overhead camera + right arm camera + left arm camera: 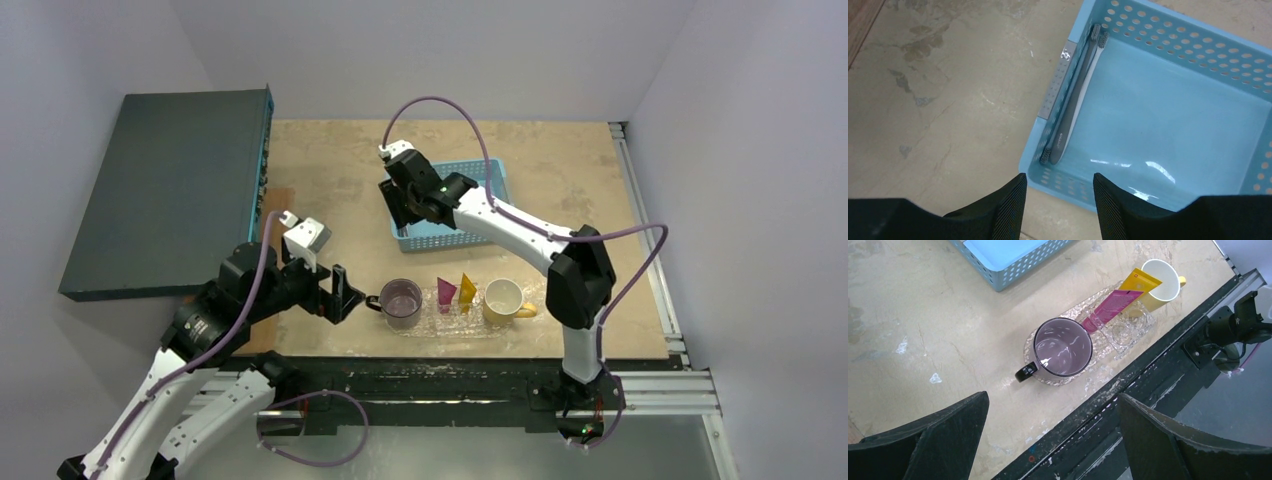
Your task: Prepare toiletry sets of a toothbrush and toothpaste on the tray
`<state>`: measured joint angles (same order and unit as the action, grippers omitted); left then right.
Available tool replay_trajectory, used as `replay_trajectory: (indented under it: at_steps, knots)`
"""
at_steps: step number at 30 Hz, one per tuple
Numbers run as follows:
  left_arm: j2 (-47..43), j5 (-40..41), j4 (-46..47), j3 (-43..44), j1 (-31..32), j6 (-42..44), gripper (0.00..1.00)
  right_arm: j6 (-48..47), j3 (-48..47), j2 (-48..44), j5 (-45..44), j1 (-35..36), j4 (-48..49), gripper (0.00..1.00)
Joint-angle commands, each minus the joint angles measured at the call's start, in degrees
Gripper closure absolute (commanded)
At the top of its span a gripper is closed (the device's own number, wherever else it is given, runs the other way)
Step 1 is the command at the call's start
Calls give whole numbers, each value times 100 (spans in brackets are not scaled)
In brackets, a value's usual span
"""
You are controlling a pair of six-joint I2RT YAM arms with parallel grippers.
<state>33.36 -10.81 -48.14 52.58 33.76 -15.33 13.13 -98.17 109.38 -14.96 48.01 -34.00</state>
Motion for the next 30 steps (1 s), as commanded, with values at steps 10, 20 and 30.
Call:
replay_trajectory:
  at_steps: [10,20,30]
  knots:
    - [81,219,59,-2,-29,136,0,788,-1290,1075,51,-159,336,47]
    - [-14,211,54,-1,-29,136,0,936,-1719,1673,-36,-200,334,47]
    - [-32,206,54,2,-32,135,0,964,-1879,1969,-53,-213,306,53]
